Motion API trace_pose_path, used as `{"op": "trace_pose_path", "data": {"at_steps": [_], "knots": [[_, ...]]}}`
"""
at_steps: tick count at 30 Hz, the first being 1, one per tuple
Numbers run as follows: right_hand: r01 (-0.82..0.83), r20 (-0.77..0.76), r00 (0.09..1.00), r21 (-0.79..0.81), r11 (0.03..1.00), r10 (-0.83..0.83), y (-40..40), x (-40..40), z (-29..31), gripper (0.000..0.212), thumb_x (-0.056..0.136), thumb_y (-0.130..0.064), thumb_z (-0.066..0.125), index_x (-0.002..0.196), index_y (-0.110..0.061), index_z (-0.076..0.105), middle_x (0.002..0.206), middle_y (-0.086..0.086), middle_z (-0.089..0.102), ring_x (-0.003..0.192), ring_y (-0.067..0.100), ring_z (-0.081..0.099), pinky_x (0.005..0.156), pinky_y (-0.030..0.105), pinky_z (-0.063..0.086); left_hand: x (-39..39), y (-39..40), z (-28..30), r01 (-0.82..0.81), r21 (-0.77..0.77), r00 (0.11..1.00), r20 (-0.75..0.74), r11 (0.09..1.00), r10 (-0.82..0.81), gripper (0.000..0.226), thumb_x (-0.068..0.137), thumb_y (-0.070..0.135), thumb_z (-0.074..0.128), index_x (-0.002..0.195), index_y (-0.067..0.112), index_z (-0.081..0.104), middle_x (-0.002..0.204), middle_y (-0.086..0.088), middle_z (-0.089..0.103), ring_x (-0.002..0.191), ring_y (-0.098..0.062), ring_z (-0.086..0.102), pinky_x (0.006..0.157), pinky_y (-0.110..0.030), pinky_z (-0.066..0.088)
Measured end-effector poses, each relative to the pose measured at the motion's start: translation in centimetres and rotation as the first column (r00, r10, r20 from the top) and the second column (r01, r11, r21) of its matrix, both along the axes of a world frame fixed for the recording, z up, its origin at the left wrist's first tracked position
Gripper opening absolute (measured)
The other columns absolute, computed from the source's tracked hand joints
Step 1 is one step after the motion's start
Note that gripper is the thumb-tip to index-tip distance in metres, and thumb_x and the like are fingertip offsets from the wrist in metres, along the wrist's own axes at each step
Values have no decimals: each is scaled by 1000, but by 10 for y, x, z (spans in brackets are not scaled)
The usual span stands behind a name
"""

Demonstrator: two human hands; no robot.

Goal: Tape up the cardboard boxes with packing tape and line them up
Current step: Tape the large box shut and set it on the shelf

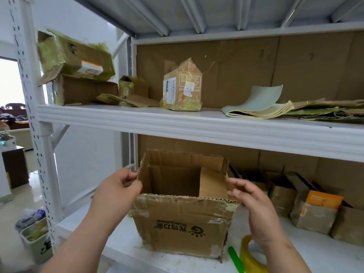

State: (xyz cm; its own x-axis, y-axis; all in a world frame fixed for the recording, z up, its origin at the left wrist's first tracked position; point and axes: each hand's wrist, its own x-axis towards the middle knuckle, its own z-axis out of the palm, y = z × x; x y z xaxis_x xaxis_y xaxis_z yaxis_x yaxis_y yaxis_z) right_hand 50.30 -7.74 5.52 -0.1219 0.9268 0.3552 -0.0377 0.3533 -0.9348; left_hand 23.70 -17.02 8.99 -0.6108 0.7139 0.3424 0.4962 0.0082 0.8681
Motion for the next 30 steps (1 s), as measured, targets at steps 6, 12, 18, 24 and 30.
{"op": "trace_pose_path", "data": {"at_steps": [6,12,18,24,30], "knots": [[-21,219,976,47,999,10,26,-4,24,42,96,-22,62,107,-62,57,140,-10,37,130,20,44,112,48,39,7,-6,5,-2,-19,996,-92,1000,1,17,90,18,61,83,30,71,75,8,70,71,-16,64,58,-25,47],[-29,334,943,66,997,5,40,-12,28,45,101,-23,52,125,-60,44,138,-16,31,132,12,37,116,42,33,5,-7,2,28,-11,997,-78,1000,-29,18,92,20,62,88,32,75,76,10,72,77,-13,66,59,-23,44],[33,408,911,56,998,-53,47,-16,33,52,104,-18,45,148,-44,35,153,-3,24,117,15,49,88,27,43,10,-11,0,20,73,994,-107,997,-12,28,93,21,63,89,46,75,60,27,65,73,-4,61,60,-18,42],[119,418,902,11,993,-113,61,-18,33,58,103,-22,46,151,-47,25,154,3,29,112,24,54,94,40,49,17,-13,-10,30,222,985,-170,975,8,43,91,13,62,70,48,73,67,28,64,73,11,58,66,-13,42],[64,246,968,-97,993,-39,59,-18,17,39,104,-27,46,140,-43,43,142,-2,51,122,22,52,103,44,45,12,-7,-12,120,221,990,-100,968,-100,27,92,20,65,89,46,70,77,46,62,88,25,56,74,-8,38]]}}
